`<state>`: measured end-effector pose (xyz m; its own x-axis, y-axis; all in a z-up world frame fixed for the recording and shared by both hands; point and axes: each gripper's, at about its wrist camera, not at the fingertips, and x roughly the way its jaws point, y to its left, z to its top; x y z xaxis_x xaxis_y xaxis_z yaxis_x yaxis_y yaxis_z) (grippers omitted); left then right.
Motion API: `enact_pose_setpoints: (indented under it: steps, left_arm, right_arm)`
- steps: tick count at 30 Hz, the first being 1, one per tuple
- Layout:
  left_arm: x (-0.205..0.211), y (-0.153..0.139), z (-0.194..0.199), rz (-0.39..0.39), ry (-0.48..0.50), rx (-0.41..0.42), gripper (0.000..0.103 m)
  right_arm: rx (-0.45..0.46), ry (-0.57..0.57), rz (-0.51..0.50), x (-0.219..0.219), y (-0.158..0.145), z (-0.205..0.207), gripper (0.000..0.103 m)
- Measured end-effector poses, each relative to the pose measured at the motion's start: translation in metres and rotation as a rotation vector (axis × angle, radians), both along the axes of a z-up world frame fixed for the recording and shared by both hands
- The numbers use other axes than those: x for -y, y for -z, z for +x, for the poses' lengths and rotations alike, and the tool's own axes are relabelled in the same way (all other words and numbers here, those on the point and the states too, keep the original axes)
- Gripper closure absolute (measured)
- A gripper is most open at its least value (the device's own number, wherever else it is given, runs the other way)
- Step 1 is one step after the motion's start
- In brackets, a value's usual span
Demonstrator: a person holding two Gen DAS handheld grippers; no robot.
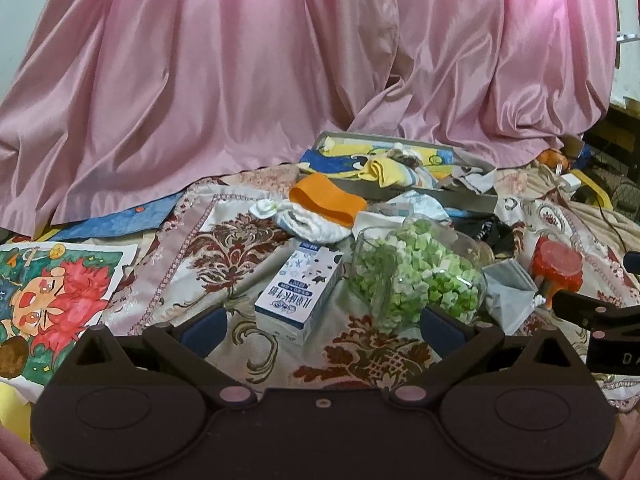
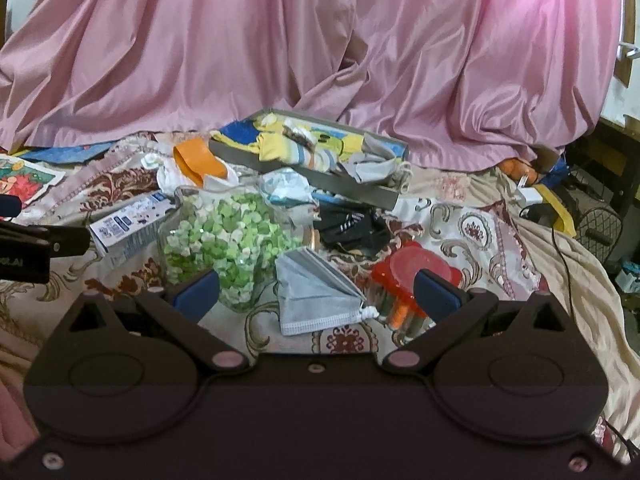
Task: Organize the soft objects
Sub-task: 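Move the left tool toward the black gloves while the right tool approaches the grey mask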
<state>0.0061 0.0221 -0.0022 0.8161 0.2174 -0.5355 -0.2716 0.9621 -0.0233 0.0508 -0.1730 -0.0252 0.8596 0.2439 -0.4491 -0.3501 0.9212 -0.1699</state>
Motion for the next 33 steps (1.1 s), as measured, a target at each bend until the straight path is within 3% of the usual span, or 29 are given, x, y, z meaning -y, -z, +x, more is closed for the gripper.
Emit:
enact_pose_setpoints:
  steps: [11, 18, 33]
  left_arm:
    - [-0.007, 0.009, 0.01, -0.064, -0.012, -0.058, 0.001]
    - [-0.016, 0.006, 0.024, -0.083, -0.01, -0.041, 0.001]
    - [-0.006, -0.004, 0.074, -0.051, 0.179, -0.043, 0.001]
  right_arm:
    - [-0.07, -0.002, -0.027, -0.008, 0.015, 0.021, 0.0]
    - [-0.074, 0.0, -0.052, -0.012, 0.02, 0.045, 0.0]
    - [-0.074, -0.066, -0.164, -0.032, 0.038, 0.096, 0.001]
